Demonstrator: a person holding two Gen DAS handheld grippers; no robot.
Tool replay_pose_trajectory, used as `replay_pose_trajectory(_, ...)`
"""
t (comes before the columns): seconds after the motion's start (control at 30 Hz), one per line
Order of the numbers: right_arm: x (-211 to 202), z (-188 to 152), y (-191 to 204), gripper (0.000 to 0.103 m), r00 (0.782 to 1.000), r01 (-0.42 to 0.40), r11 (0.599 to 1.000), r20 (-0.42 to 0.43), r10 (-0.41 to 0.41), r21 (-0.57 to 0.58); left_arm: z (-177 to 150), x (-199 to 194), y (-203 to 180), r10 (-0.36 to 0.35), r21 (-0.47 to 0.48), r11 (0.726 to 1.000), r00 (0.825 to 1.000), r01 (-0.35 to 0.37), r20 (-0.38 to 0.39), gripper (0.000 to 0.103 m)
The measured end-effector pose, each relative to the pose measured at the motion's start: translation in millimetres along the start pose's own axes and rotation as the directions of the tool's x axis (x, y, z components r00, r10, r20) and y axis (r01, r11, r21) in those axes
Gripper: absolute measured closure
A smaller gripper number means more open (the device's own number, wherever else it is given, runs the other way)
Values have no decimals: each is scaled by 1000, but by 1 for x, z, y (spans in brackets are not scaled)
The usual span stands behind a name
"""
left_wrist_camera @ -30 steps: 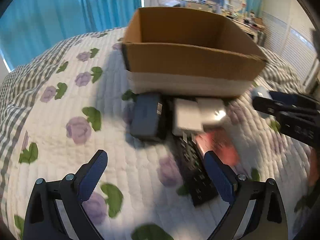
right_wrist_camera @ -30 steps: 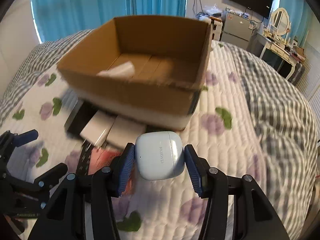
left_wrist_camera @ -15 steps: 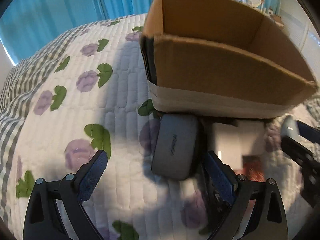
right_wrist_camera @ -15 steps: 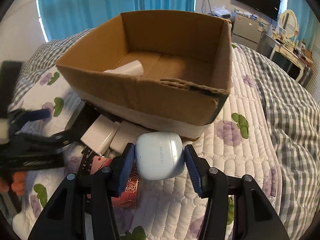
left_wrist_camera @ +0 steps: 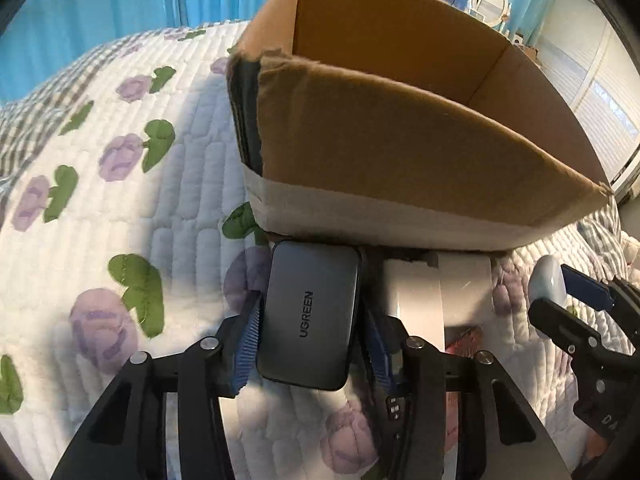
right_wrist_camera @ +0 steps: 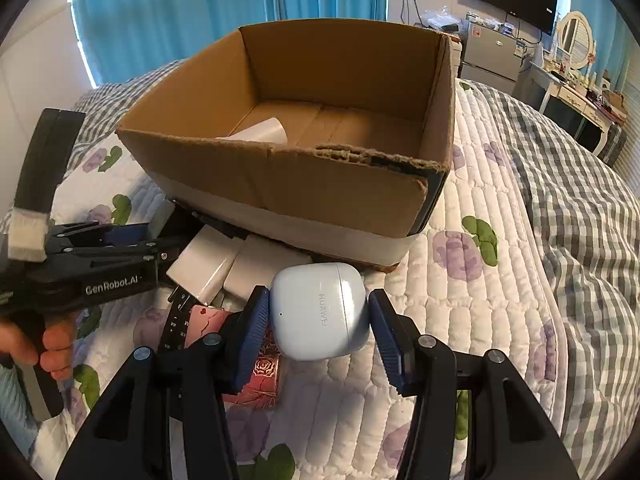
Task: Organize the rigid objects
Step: 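Grasp the white earbud case with the right tool while the left tool grasps the black power bank, then lower both held items into the box and open both tools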
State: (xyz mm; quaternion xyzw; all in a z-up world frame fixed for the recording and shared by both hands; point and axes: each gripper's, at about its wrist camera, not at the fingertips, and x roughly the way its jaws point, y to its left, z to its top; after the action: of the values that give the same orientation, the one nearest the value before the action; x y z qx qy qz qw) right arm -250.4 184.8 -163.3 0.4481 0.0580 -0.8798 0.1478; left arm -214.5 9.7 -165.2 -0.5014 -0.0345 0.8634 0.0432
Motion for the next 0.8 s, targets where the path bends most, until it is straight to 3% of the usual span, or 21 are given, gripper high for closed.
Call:
replay_pose_trajectory(0.27,-25,-5,7,52,999,15,1000,39,-15,6,-16,-41,-8,54,29,998,998,-55,30,60)
replay_pose_trajectory(0.43,-55,1,18,52,996,27,1000,83,-27,-3,-17,-94,-20,41,64,997,992,-49,122,60)
replay_pose_trajectory(0.6,-97,27,30,52,984,59,998,169,-55,-21,11,-144,-41,13,97,995,974,-35,225,60)
replay_pose_trajectory(0.8,-141,71,31,52,957,86,996,280,-72,-38,54,-166,-53,-1,118,992,955,-36,298,60)
